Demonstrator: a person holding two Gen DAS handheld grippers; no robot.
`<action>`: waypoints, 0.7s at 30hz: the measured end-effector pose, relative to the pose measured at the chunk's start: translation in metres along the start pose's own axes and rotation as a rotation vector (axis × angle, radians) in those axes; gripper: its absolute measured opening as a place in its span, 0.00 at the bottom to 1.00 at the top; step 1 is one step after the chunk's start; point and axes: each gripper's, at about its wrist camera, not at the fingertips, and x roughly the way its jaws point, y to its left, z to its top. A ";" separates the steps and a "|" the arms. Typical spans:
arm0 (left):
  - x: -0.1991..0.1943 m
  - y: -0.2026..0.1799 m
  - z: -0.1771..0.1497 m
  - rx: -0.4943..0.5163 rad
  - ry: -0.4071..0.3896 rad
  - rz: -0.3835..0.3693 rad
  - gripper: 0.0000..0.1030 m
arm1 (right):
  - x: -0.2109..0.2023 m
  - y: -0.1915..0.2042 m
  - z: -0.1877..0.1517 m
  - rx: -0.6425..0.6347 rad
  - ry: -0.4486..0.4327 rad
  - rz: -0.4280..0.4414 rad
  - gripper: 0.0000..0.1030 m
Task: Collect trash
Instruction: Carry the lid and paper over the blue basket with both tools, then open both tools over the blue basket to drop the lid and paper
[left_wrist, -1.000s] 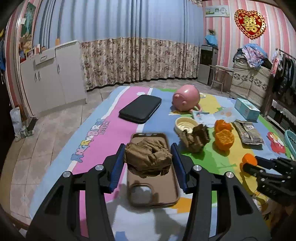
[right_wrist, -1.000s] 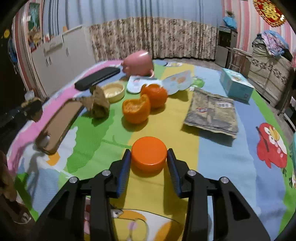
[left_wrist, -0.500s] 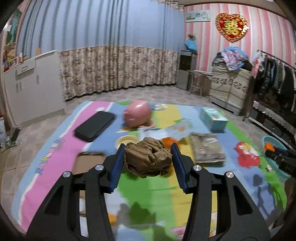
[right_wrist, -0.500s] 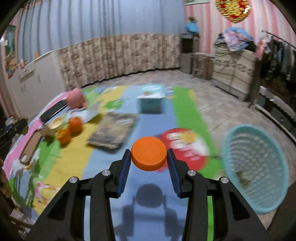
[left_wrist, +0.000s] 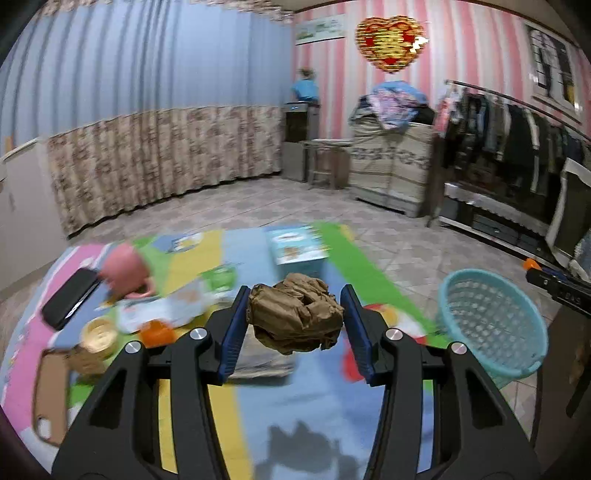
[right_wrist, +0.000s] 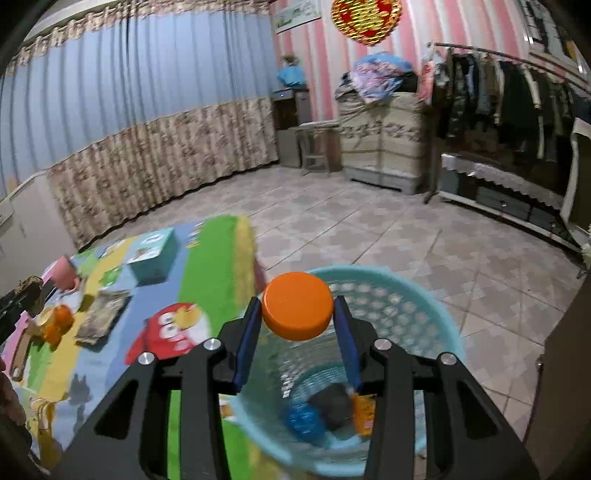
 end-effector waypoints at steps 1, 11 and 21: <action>0.004 -0.015 0.003 0.011 -0.004 -0.026 0.47 | -0.002 -0.007 0.000 0.010 -0.012 -0.008 0.39; 0.039 -0.117 0.006 0.073 0.003 -0.215 0.47 | 0.004 -0.056 -0.013 0.105 -0.016 -0.072 0.39; 0.082 -0.183 0.007 0.124 0.050 -0.334 0.47 | 0.017 -0.071 -0.019 0.143 0.006 -0.093 0.39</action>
